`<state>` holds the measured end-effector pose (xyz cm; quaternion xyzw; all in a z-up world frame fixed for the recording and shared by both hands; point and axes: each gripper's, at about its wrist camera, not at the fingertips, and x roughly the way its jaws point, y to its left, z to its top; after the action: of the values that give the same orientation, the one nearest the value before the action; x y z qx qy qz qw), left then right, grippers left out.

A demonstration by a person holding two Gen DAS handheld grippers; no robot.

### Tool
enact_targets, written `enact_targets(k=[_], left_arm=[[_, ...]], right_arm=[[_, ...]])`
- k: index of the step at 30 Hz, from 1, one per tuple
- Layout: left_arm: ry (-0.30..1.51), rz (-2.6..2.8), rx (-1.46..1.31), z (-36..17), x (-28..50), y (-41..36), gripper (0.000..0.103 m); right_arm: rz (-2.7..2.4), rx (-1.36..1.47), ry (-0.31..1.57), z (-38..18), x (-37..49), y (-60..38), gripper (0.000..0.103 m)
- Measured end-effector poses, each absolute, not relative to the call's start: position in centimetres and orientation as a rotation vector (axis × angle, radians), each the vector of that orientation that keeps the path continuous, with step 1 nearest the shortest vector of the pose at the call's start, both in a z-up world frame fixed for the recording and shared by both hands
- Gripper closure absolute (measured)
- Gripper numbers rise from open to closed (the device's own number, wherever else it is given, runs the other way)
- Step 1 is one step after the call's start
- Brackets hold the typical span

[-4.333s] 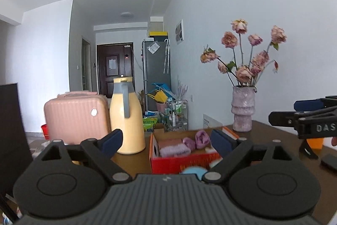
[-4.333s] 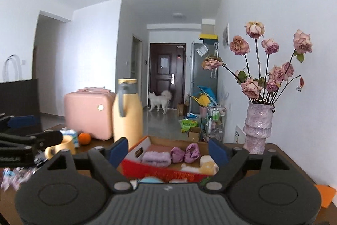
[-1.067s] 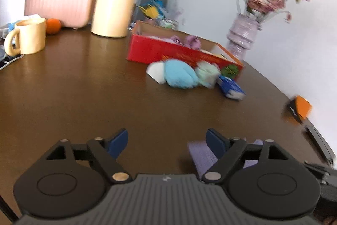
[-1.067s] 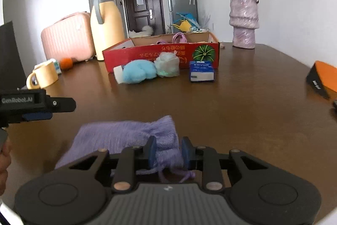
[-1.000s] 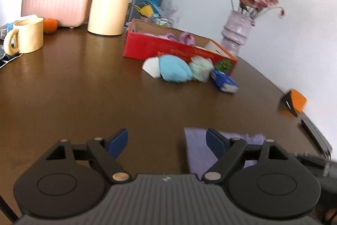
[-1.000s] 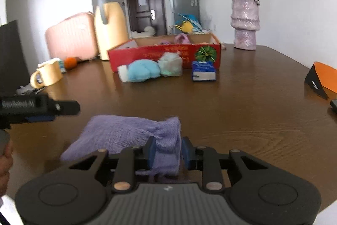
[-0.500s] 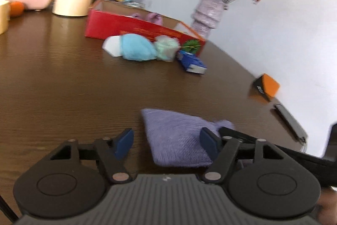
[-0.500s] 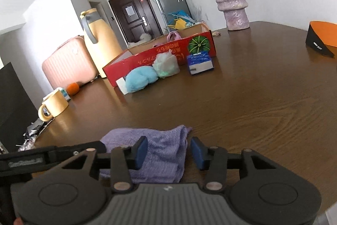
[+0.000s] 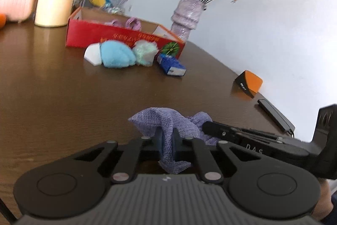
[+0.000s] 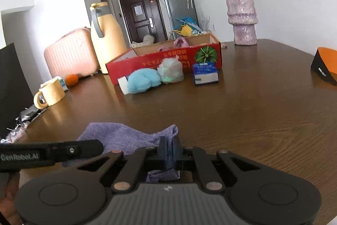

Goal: Organize soft objects
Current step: 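Carry the lavender pouch with both tools over the box, then open both tools to drop the pouch into the box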

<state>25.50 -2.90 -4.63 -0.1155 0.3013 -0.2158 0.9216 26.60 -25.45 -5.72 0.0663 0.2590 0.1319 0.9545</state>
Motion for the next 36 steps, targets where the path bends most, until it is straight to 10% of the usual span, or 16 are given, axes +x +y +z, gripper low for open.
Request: enact_targets(k=[15,25,36], left_arm=[[0.466,-0.376,-0.210,7.0,41.4,1.2,0.095],[0.670,-0.186,-0.179,3.1,58.3,2.7,0.095],[0.698,-0.100,-0.041,0.3,60.1,3.1,0.072]], right_arm=[[0.411,0.164,0.388,6.5,44.0,-21.6,0.099],[0.355,0.115,0.656,2.6,62.4,-15.9,0.099],[0.361,0.049,0.736,-0.2,64.4,-14.5,0.068]])
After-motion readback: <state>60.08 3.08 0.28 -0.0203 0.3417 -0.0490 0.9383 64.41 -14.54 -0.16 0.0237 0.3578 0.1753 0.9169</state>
